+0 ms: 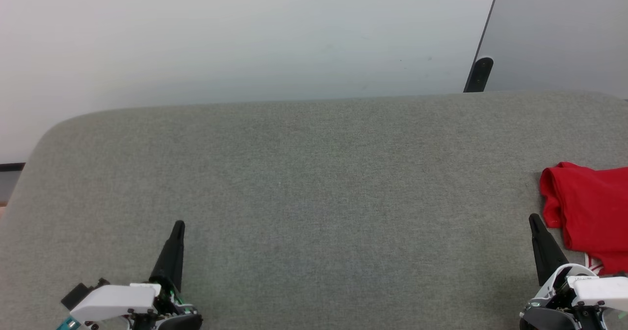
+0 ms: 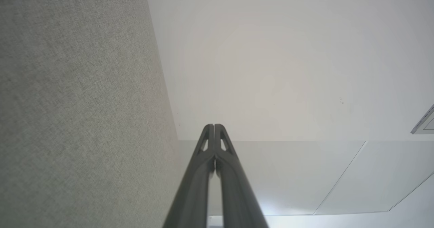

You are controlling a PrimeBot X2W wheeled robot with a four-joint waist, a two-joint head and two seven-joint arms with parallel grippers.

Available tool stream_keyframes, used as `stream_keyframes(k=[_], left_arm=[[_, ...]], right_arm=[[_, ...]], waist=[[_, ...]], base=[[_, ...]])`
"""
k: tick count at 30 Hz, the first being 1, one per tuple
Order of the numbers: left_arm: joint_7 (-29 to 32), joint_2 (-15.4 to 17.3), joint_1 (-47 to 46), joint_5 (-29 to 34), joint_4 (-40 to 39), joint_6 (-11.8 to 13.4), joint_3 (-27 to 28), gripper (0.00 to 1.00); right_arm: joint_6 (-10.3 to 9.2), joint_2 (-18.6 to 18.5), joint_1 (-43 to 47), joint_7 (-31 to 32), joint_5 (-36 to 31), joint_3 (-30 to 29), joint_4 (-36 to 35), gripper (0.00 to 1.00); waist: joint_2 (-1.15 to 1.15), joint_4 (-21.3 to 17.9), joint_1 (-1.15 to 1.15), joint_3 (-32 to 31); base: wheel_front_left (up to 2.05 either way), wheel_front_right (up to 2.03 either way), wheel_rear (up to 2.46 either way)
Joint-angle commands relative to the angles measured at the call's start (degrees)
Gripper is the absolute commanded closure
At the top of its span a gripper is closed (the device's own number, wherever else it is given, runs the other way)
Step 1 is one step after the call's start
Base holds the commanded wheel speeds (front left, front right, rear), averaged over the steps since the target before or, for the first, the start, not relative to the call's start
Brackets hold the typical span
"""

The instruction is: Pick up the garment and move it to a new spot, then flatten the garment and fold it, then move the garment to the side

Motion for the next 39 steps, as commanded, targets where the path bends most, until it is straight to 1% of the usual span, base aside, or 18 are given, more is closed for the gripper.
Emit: stream_keyframes(k=[1,39], left_arm=[[0.06,-0.09,-0.65,0.24,0.09,-0.33,0.19,1.0],[0.15,-0.14,-0.66,0.29,0.08,-0.33,0.25,1.0]], right_arm=[[-0.06,0.25,-0.21,0.05,-0.15,-0.03,0.02,1.0],[-0.06,0.26,-0.21,0.09,-0.16,-0.05,0.02,1.0]], waist=[[0.0,0.0,0.0,0.0],[0.0,0.0,0.0,0.0]], base=[[0.0,0.0,0.0],[0.0,0.0,0.0]])
